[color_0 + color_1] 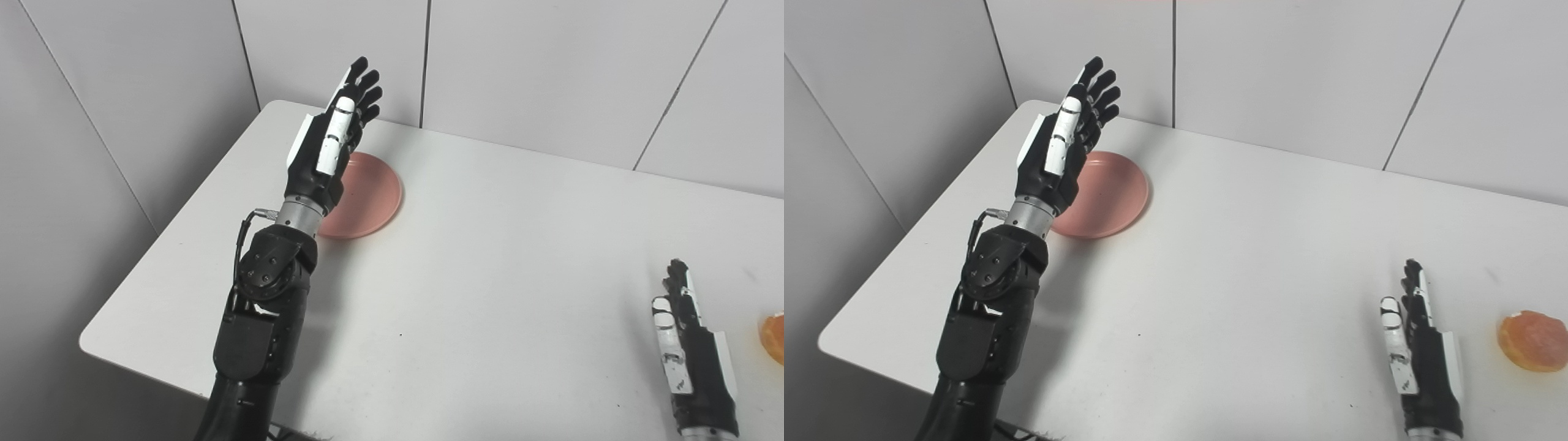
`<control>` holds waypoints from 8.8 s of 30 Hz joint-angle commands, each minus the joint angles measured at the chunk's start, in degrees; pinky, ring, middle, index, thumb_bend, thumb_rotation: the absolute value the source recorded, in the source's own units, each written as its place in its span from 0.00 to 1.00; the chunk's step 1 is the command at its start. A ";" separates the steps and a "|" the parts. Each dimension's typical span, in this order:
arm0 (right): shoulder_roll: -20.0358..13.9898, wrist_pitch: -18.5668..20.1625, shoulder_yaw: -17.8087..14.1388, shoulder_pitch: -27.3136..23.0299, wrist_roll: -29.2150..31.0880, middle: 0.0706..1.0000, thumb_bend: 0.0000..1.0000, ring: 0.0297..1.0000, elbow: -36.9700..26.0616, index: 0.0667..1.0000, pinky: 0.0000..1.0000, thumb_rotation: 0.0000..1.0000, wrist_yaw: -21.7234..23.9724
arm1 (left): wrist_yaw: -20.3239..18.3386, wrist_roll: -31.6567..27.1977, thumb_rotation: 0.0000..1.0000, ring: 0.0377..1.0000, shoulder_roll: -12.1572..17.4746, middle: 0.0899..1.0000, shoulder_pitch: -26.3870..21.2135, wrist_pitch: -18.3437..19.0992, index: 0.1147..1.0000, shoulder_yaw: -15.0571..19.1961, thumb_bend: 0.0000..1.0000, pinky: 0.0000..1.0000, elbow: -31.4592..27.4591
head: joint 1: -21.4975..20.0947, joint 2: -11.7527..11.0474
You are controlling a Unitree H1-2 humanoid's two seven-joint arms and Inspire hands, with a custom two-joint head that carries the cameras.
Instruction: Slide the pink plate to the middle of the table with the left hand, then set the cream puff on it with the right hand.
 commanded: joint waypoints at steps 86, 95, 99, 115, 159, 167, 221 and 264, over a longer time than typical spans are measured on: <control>0.56 1.96 0.21 2.99 0.53 1.00 0.11 1.00 -2.11 0.99 1.00 1.00 0.25 | -3.35 -12.14 1.00 0.96 13.46 0.95 -10.32 -10.91 0.93 11.05 0.39 0.98 48.99 | 0.66 2.67; 0.57 2.35 0.42 2.90 0.29 1.00 0.11 1.00 -2.13 1.00 1.00 1.00 0.36 | -2.30 -12.47 1.00 0.93 10.38 0.92 -8.88 -8.97 0.91 10.43 0.40 0.93 45.28 | 0.23 3.13; 0.61 2.11 0.38 2.68 0.22 1.00 0.12 1.00 -1.63 0.99 1.00 1.00 0.15 | -1.95 -12.19 1.00 0.93 9.01 0.92 -8.28 -8.39 0.91 10.18 0.41 0.94 43.77 | 0.10 3.22; 1.06 2.87 0.58 2.52 -0.11 1.00 0.11 1.00 -1.87 0.99 1.00 1.00 0.32 | -1.93 -12.84 1.00 0.94 5.47 0.92 -7.41 -8.78 0.91 9.81 0.38 0.96 43.45 | -0.46 3.74; 1.56 2.25 1.36 2.77 -1.76 0.99 0.17 0.99 -2.23 0.98 0.99 1.00 -0.12 | -2.72 -9.82 1.00 0.90 -3.75 0.89 -4.20 -5.52 0.88 -1.79 0.41 0.90 35.86 | -4.52 6.54; 1.96 3.90 1.40 3.18 -1.91 0.99 0.20 0.98 -3.62 0.98 0.97 1.00 -0.18 | -3.27 -9.16 1.00 0.90 -5.96 0.90 -3.20 -3.04 0.89 -4.66 0.40 0.90 32.63 | -5.47 7.10; 4.85 7.76 3.18 3.44 -3.88 0.99 0.27 0.98 -6.38 0.98 0.98 1.00 -0.46 | -6.90 -7.95 1.00 0.92 -11.71 0.91 7.69 5.94 0.89 -14.76 0.39 0.93 18.80 | -17.43 11.78; 2.14 7.68 -0.59 -1.59 -9.76 0.95 0.35 0.95 -8.88 0.94 0.91 1.00 -4.04 | -8.02 -7.14 1.00 0.93 -10.65 0.92 6.95 0.19 0.90 -13.01 0.41 0.94 26.09 | -32.45 9.49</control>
